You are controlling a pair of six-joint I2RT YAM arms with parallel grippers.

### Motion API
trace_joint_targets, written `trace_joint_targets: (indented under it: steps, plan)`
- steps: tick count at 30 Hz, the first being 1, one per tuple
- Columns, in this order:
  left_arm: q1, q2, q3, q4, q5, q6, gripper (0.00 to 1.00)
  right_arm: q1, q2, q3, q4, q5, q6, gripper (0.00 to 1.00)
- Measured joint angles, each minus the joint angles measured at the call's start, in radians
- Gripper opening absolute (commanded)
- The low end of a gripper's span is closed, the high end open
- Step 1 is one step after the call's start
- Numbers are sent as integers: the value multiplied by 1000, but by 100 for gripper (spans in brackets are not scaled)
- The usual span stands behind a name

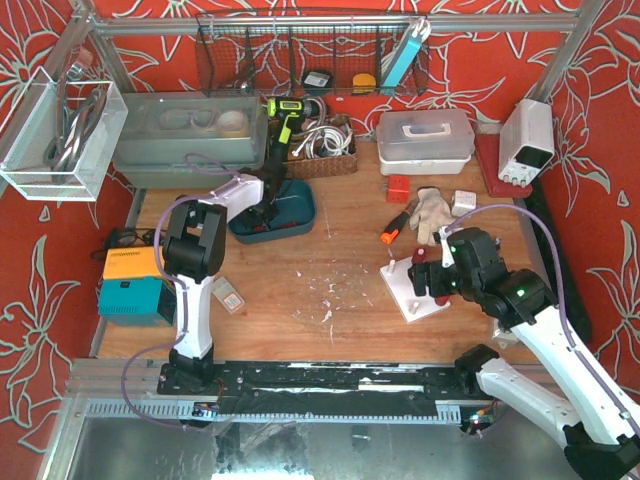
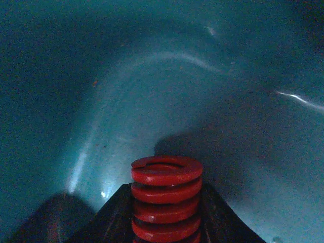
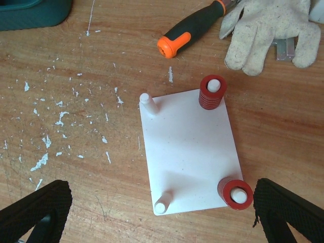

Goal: Install the large spring

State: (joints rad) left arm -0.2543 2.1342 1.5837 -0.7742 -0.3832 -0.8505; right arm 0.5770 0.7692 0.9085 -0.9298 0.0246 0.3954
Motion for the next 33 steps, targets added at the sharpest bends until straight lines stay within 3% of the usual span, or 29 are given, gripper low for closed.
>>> trace_joint_targets:
  steps: [4, 13, 19, 24, 28, 33]
  plan:
    - [0, -15, -23, 41, 8, 27, 15, 0, 0, 18, -10, 5, 0, 98]
    - [0, -75, -36, 87, 66, 114, 8, 0, 24, 48, -21, 27, 12, 98]
    - [0, -280, -82, 162, 179, 188, 6, 0, 77, 111, -39, 28, 28, 98]
    - [-18, -484, -174, 274, 289, 278, 8, 0, 205, 264, -98, 46, 39, 97]
    - [-103, -604, -288, 372, 362, 383, 7, -1, 373, 438, -158, 42, 42, 95]
    - [-304, -694, -498, 568, 468, 565, 3, -14, 595, 639, -249, -2, 34, 86]
